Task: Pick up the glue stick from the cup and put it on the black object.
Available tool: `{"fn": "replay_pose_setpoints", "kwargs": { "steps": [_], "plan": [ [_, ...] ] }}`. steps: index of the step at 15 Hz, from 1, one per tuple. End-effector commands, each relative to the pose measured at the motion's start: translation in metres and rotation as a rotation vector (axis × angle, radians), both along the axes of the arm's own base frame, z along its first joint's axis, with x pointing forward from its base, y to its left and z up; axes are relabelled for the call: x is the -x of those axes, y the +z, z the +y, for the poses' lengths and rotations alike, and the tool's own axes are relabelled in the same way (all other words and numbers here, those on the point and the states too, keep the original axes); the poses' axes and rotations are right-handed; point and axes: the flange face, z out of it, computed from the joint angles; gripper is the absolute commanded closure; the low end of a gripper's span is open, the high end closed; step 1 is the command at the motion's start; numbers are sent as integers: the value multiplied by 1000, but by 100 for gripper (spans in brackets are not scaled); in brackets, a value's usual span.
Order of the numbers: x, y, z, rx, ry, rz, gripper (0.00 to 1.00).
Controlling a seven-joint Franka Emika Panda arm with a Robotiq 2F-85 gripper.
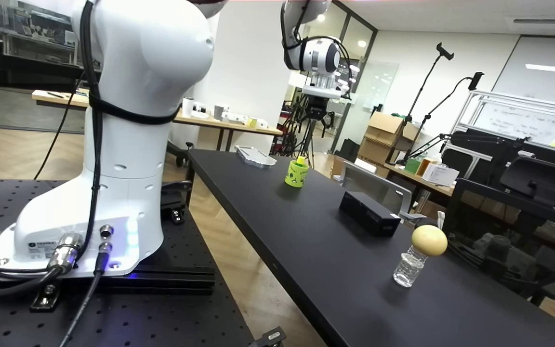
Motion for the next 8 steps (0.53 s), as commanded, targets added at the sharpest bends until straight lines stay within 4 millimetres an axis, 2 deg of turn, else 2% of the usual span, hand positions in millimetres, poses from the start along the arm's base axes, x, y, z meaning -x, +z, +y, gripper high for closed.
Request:
{"fn": "replay_pose_setpoints", "kwargs": {
  "steps": [1,8],
  "plan": [
    [1,-3,3,0,4,3,0],
    [-8,-6,-7,18,-5,-4,0]
  ]
}}
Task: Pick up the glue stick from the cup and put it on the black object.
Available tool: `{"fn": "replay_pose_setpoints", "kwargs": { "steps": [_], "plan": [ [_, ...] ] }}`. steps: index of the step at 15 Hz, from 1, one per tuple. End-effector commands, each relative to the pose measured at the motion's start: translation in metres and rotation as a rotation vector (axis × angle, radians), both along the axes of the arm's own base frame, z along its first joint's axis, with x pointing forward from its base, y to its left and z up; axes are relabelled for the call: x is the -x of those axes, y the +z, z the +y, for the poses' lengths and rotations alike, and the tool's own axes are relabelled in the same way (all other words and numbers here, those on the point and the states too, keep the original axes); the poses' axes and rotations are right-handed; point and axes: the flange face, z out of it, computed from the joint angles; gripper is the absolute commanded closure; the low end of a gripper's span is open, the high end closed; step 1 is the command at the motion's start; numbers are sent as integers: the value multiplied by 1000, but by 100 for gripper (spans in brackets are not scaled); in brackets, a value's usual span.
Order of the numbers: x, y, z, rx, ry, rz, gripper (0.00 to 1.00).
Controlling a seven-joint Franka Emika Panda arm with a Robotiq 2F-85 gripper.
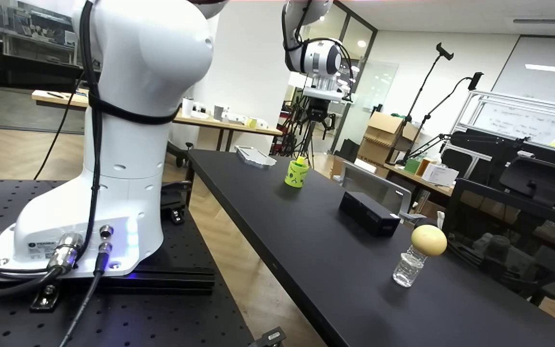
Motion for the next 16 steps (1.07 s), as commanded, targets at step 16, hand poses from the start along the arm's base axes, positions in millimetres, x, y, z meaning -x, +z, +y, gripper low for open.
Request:
{"fn": "replay_pose_setpoints", "kwargs": {
  "steps": [16],
  "plan": [
    [-49,-59,85,14,168,50,0]
  ]
}}
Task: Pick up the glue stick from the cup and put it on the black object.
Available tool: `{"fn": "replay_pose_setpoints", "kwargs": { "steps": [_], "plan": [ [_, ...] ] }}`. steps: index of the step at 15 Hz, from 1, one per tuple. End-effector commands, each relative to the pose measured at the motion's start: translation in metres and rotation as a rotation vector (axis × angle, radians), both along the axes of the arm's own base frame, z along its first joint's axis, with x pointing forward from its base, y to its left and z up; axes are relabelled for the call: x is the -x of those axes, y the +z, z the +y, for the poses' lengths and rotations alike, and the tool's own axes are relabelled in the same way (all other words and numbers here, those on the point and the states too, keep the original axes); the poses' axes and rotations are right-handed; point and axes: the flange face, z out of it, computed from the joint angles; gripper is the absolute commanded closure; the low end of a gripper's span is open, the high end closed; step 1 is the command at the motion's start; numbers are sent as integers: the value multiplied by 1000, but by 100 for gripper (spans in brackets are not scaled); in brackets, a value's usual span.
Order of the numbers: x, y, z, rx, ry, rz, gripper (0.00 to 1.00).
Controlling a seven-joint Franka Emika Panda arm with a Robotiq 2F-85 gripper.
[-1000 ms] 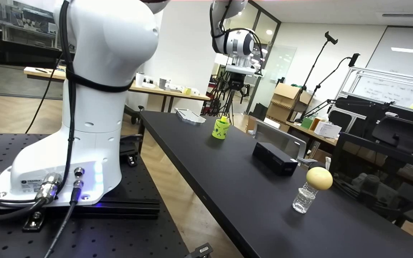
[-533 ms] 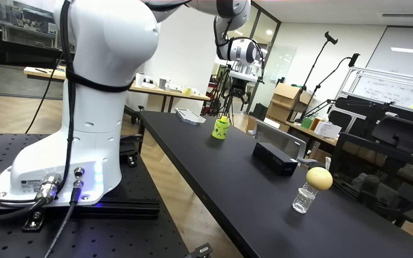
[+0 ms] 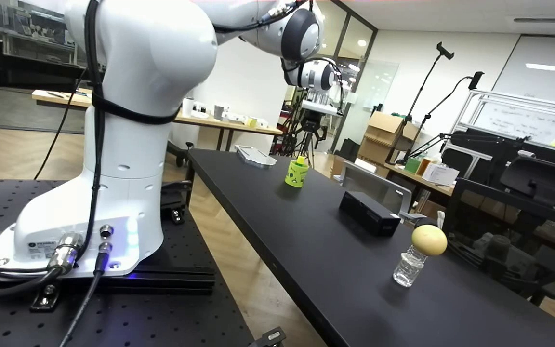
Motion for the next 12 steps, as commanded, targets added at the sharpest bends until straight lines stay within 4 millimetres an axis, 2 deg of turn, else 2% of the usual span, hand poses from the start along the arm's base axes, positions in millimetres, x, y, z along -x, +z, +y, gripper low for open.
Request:
{"fn": "replay_pose_setpoints", "kwargs": {
  "steps": [1,5,9,12],
  "plan": [
    [-6,-5,31,-19,39,-60,0],
    [-15,-15,45,-77,31,-157,0],
    [-30,-25,41,-131,-3,-234,0],
    [-33,-38,34,-123,-25,-213,0]
  ]
}}
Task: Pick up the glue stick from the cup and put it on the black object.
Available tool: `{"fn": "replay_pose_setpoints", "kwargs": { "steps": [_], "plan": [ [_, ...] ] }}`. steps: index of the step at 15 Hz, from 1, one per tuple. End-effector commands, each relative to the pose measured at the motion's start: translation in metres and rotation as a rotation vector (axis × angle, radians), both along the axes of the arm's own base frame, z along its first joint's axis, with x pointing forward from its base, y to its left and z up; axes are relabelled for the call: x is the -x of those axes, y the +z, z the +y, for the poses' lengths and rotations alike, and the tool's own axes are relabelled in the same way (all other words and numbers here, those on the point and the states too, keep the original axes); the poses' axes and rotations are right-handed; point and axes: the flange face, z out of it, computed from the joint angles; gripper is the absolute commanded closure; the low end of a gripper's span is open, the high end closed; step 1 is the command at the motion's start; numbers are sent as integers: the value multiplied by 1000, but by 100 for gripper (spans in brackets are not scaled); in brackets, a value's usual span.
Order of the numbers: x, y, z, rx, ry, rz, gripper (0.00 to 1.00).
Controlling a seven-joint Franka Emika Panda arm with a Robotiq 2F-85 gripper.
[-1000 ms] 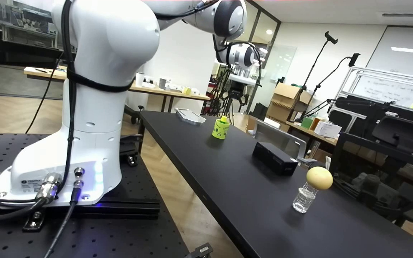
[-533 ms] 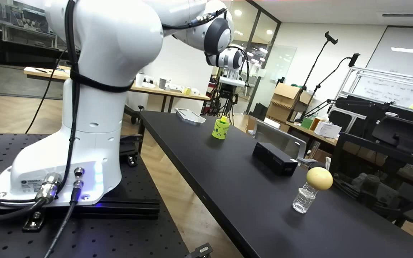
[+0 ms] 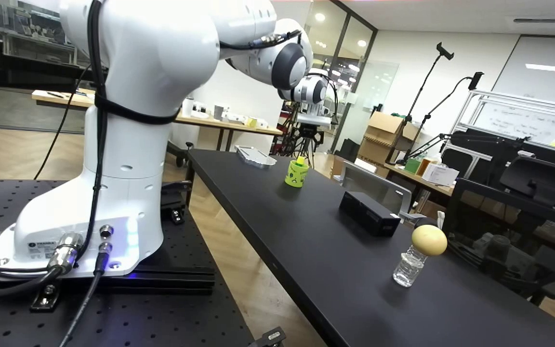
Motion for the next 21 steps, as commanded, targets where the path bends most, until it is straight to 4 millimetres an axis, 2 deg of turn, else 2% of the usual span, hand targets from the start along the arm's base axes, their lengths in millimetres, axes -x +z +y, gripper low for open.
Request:
{"fn": "replay_pose_setpoints", "kwargs": {
  "steps": [1,5,6,7,8,15,17,18,21],
  "plan": [
    [-5,-9,-6,-2,-53,15,0],
    [-5,-22,-14,2,-76,53,0],
    [-6,-25,-14,-2,-78,59,25],
    [-5,-27,-15,-3,-81,64,26],
    [-5,-28,-15,-7,-82,68,32],
    [-4,-23,-17,-36,-91,110,81],
    [-3,-10,-19,-36,-83,133,91],
    [-3,-2,-21,-36,-79,139,91],
    [-6,39,-29,-38,-66,121,91]
  ]
}}
